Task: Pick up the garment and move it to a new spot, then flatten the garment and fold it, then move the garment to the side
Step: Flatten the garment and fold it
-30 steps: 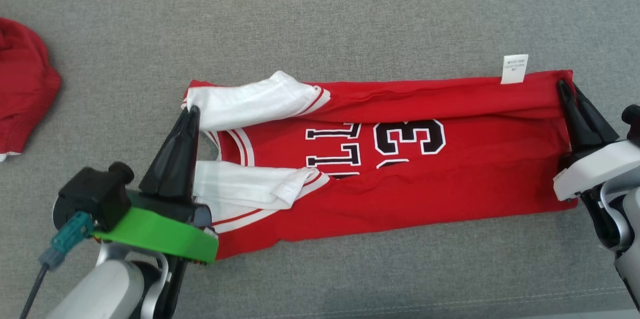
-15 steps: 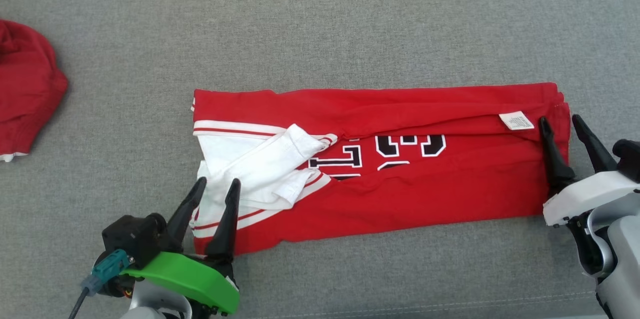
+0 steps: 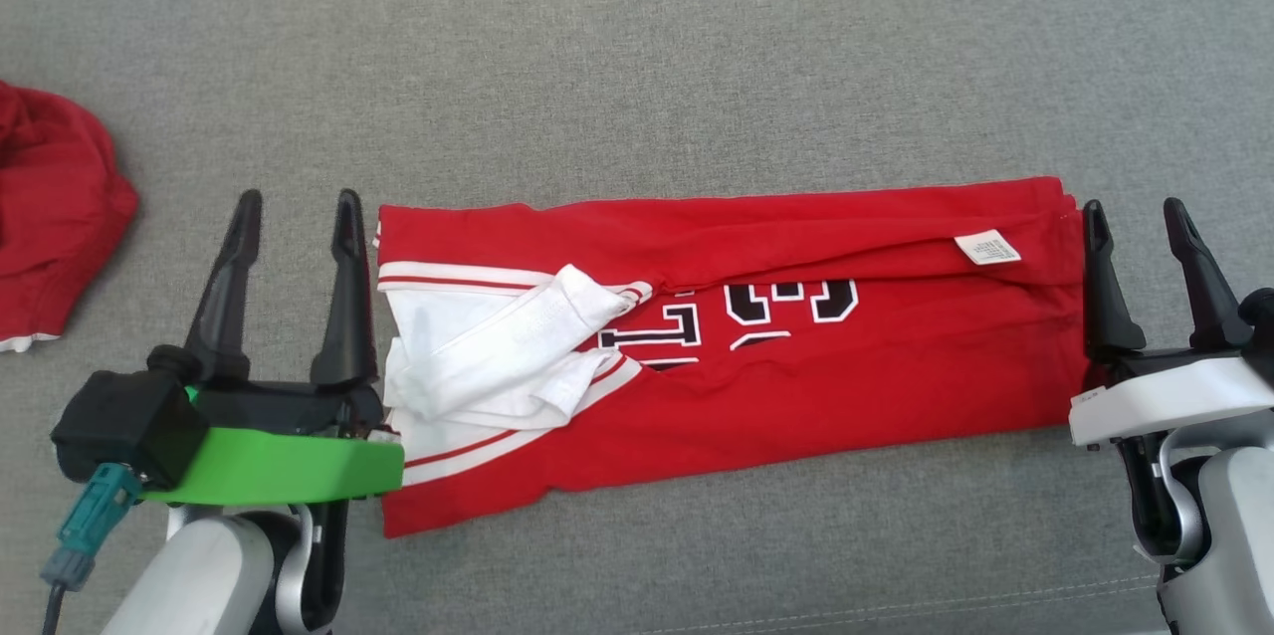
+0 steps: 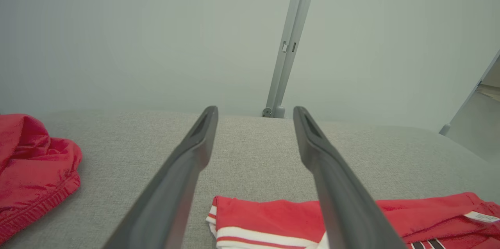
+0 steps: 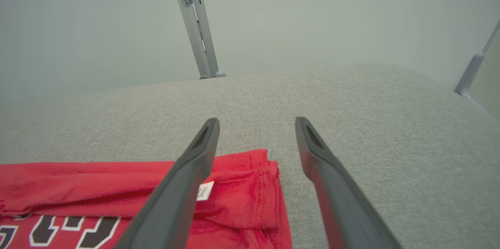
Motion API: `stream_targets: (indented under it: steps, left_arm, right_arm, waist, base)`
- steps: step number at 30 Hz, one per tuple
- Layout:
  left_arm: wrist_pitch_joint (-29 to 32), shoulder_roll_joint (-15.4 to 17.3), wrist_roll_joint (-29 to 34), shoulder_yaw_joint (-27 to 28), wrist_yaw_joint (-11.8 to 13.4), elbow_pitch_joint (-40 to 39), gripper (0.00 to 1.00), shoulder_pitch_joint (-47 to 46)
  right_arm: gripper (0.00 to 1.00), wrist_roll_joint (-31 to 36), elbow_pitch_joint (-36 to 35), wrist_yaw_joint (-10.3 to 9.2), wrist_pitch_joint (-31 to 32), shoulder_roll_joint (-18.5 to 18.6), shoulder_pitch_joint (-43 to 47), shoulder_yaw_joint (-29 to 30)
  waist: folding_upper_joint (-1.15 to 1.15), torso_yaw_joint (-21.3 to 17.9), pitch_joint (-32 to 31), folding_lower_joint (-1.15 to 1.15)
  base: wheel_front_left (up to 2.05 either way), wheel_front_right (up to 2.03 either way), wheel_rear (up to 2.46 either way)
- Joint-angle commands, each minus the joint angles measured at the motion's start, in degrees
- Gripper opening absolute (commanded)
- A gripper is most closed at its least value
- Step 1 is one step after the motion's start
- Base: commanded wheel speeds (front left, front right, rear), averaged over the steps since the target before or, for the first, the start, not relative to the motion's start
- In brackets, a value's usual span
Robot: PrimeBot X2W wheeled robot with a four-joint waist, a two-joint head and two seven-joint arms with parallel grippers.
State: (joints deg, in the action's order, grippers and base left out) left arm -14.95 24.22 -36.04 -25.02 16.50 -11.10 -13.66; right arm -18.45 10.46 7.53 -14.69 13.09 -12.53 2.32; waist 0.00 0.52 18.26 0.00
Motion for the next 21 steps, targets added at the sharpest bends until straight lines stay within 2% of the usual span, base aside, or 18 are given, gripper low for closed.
stream_targets:
  steps: [1, 10, 15, 21]
  left_arm:
    - [-0.2, -0.4, 1.7, 1.5, -0.4, 0.2, 1.0, 0.2]
    - [-0.2, -3.2, 8.3, 9.6, -4.2, 3.3, 1.0, 4.9]
    - [-0.2, -4.9, 10.0, 11.1, -6.8, 4.8, 1.0, 6.0]
    - [-0.2, -6.2, 11.1, 12.0, -8.8, 6.0, 1.0, 5.6]
  right_arm:
    - [1.0, 0.8, -1.0, -0.08, 0.3, -0.3, 0.9, 0.1]
    - [1.0, 2.1, -5.4, -0.08, 3.0, -2.1, 3.3, -0.7]
    - [1.0, 1.7, -5.8, -0.08, 3.6, -2.3, 4.2, -0.8]
    - [1.0, 0.2, -3.7, -0.08, 4.0, -1.4, 3.1, 0.0]
  waist:
    - [0.0, -0.2, -0.8, 0.0]
    - [0.0, 0.3, -2.6, 0.0]
    - [0.0, 0.7, -3.0, 0.0]
    - [0.0, 1.0, -2.4, 0.0]
  base:
    - [0.0, 0.0, 0.0]
    - [0.0, 0.0, 0.0]
    - [0.0, 0.0, 0.0]
    - [0.0, 0.0, 0.0]
